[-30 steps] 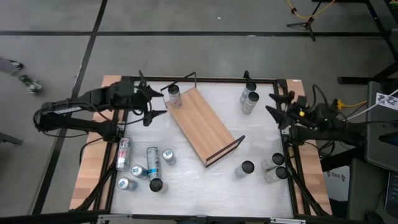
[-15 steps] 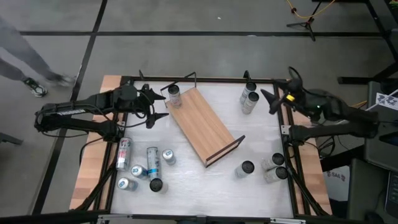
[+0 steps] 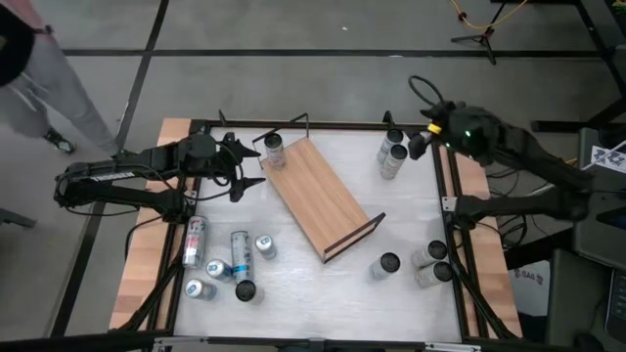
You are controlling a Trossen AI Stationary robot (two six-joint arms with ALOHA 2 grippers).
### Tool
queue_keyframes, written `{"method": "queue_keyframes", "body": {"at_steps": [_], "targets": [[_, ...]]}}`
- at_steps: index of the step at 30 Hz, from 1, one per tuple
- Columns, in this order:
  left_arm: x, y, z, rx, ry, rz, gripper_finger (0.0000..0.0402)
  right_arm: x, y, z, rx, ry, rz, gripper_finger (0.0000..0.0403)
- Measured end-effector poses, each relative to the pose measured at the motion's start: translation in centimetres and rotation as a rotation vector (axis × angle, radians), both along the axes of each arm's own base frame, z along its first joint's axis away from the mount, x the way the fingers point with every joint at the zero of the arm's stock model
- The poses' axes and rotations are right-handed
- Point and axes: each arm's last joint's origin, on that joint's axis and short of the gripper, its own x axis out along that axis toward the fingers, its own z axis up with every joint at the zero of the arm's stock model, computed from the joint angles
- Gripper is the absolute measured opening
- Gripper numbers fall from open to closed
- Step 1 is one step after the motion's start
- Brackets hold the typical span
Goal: Place canned beverage on shelf
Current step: Put the top white and blue soda can on the shelf
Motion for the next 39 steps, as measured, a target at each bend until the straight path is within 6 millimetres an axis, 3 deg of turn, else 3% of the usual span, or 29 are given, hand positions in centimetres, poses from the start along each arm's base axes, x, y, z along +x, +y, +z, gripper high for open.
{"method": "queue_keyframes", "body": {"at_steps": [11,22,39], "targets": [[0.0,0.0,0.0,0.000,0.001,0.000,0.0350,1.3,-5.6,-2.8,0.186,0.125,-0.123,0.0335],[0.0,0.0,0.0,0.000,0.001,0.000,0.0350,2.7,-9.8,-5.8,0.359,0.197,-0.156,0.0335],[0.0,0.0,0.0,0.000,0.001,0.000,0.0350,5.0,-12.3,-10.0,0.534,0.333,-0.138,0.0335]]}}
